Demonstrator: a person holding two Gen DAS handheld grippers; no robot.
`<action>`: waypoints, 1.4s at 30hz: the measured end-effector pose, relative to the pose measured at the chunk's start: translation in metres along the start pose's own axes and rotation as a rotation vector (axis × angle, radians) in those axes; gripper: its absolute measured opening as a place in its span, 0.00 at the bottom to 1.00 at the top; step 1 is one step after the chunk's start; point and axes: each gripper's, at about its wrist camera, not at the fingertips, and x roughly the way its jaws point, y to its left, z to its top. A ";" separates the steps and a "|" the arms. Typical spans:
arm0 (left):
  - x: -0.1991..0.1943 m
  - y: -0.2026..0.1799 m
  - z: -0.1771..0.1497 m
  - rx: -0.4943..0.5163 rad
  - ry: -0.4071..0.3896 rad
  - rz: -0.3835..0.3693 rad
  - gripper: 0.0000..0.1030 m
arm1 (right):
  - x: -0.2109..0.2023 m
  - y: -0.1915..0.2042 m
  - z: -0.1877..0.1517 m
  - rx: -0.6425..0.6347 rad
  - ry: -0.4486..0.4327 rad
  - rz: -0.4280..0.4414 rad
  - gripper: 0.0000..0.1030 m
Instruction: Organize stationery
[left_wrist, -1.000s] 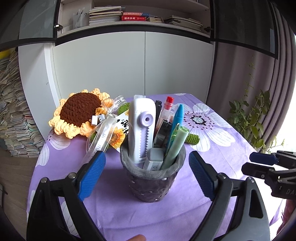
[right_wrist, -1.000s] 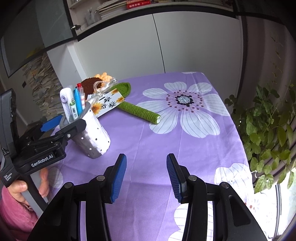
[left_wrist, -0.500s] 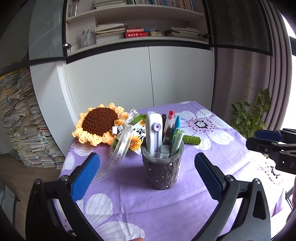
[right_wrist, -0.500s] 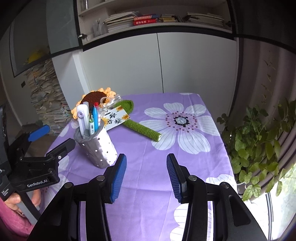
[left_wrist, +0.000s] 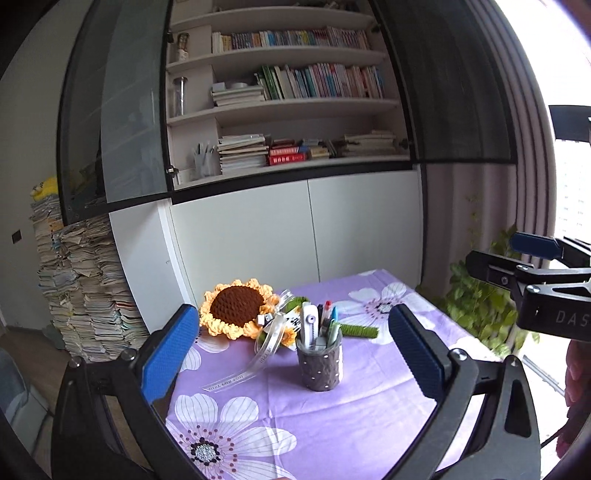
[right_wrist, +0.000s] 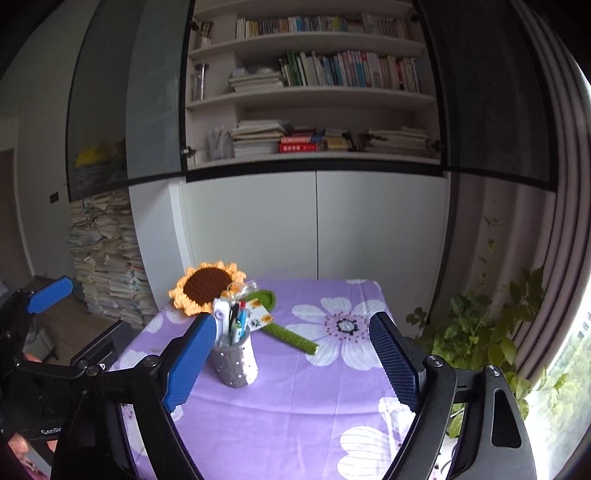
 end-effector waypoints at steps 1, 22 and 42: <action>-0.006 0.000 0.002 -0.013 -0.004 -0.005 0.99 | -0.012 0.000 0.003 0.001 -0.019 -0.006 0.83; -0.066 0.011 0.003 -0.124 -0.064 0.052 0.99 | -0.107 0.029 0.012 -0.038 -0.172 -0.019 0.94; -0.076 0.010 -0.002 -0.105 -0.075 0.053 0.99 | -0.114 0.028 0.005 -0.015 -0.164 0.015 0.94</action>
